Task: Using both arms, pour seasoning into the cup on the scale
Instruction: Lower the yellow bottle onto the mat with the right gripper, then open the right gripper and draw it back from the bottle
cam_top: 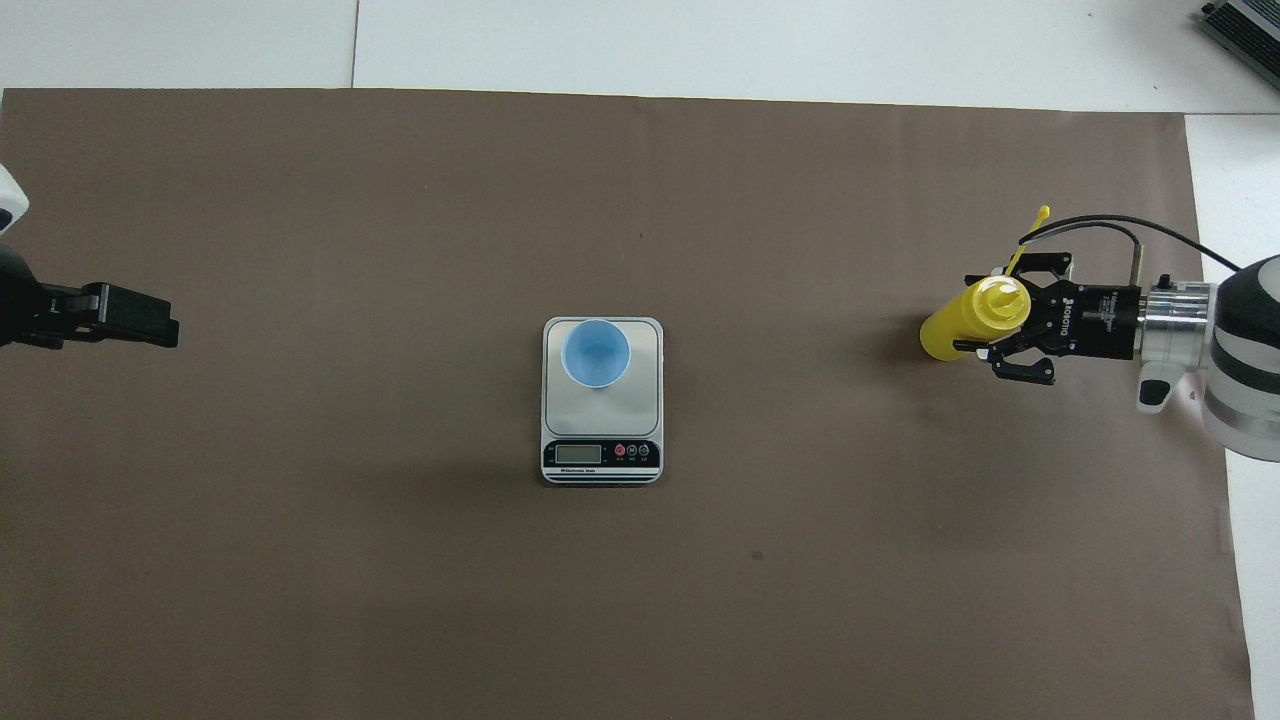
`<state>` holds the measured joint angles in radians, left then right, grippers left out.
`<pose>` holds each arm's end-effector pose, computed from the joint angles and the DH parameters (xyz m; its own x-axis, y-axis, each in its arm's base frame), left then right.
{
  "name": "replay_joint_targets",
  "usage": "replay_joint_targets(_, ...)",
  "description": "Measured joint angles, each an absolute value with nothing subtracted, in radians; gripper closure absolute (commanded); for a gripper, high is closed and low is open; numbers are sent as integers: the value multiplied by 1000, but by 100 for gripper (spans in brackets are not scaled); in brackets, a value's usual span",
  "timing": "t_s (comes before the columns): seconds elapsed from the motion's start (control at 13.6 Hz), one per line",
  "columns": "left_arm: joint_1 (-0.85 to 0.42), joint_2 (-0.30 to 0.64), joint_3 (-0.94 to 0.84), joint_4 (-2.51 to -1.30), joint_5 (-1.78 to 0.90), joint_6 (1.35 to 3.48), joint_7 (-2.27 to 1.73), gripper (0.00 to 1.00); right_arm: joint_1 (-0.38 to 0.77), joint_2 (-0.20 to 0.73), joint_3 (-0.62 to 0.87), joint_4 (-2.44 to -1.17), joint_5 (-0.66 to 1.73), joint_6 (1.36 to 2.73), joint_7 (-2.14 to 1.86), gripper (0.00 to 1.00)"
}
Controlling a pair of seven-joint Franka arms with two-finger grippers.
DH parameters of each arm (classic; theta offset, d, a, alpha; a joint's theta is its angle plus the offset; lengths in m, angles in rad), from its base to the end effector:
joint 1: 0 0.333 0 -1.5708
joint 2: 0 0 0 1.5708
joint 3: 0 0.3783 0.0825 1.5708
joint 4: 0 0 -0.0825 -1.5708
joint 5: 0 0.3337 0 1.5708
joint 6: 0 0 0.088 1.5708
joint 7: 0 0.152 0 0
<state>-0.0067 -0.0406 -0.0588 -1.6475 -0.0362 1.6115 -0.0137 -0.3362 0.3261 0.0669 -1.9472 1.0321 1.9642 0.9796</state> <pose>0.4908 -0.0383 0.6332 0.9987 -0.0503 0.0040 -0.0504 -0.9982 0.0338 0.5814 -0.0687 0.3827 -0.1559 -0.5713 -0.8058 -0.9664 0.2571 0.0048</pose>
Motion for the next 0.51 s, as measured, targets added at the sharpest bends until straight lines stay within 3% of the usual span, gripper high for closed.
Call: replay_joint_targets(0.51,-7,-41,-59,-1648,-36,1611,-14,0,-331,280,63,-1949,795,1988,980,0)
